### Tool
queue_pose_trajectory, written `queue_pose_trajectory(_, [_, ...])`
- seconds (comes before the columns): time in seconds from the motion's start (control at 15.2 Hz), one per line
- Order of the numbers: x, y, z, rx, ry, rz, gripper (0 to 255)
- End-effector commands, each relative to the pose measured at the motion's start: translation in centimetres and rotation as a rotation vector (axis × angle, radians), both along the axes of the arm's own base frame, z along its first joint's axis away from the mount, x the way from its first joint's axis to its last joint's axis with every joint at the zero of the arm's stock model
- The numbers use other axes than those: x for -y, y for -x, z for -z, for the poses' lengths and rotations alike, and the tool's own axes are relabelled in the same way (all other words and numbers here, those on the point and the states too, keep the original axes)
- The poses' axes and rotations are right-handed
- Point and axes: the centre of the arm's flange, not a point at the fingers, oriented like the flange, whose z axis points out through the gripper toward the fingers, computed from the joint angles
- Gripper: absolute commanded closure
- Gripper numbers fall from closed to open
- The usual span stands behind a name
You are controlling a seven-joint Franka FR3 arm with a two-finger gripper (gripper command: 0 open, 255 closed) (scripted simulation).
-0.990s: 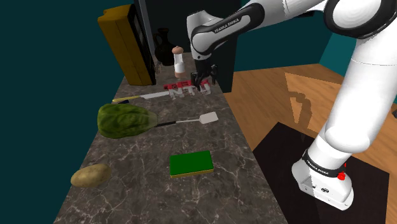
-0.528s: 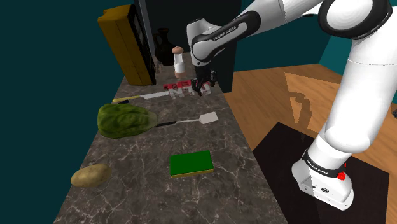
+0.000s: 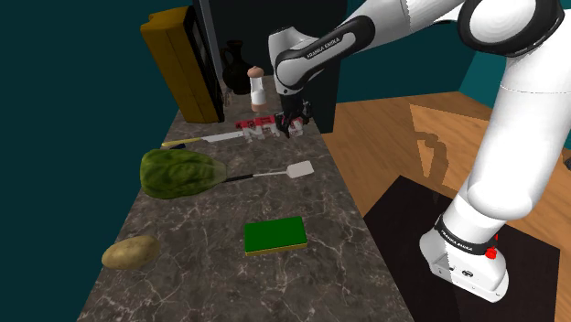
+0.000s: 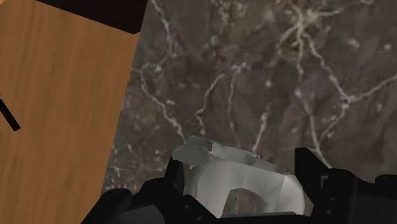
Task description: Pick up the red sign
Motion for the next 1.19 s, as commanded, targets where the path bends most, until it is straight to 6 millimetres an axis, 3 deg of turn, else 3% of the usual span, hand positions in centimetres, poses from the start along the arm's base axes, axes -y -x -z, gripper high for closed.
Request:
queue_pose_trajectory(0.0, [0.0, 0.0, 0.2, 0.0, 0.0, -0.001, 255])
queue_pose_trajectory(0.99, [0.0, 0.0, -7.7, 0.0, 0.0, -0.001, 255])
queue_pose_trajectory(1.12, [0.0, 0.0, -7.8, 0.0, 0.0, -0.001, 255])
